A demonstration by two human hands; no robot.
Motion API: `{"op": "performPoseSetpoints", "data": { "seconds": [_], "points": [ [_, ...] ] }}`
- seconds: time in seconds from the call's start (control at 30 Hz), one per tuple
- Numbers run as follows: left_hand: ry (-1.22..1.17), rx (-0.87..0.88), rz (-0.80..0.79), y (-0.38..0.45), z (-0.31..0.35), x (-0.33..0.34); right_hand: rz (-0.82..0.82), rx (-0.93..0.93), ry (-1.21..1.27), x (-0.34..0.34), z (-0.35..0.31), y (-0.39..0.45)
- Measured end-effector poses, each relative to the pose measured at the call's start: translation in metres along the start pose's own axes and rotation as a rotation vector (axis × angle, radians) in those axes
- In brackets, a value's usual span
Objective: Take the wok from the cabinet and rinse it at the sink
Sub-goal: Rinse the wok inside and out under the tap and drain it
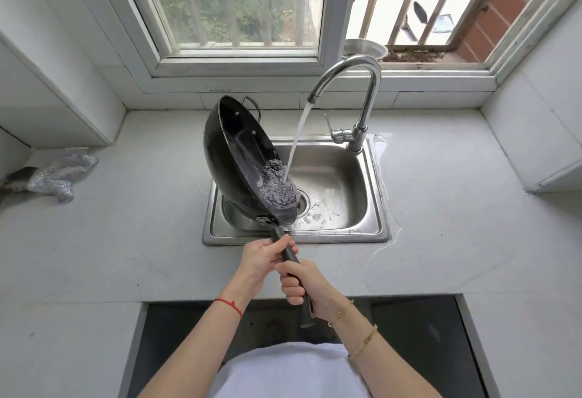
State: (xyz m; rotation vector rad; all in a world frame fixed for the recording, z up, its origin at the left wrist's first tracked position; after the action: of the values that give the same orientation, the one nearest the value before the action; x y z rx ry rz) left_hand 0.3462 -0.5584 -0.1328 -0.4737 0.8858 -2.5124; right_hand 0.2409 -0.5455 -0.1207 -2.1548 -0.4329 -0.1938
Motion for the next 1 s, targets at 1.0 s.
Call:
{"op": "performPoseSetpoints", "data": {
  "seconds": [1.0],
  "points": [
    [0.174,0.105,0.141,0.006,-0.012,0.002,0.272,-0.234,-0.301,-0.022,0.005,0.009]
  ]
}}
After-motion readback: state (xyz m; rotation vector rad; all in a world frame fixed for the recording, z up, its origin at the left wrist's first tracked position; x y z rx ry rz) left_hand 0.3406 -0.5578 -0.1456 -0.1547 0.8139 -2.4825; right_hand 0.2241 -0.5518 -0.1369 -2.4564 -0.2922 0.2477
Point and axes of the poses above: each hand's wrist, its own y-axis towards the middle knuckle, its own x-axis out of the palm, z = x × y, the point moved 5 cm from there along y, towards the middle knuckle, and after that the axes turned 10 degrees about z, right-handed, at the moved point
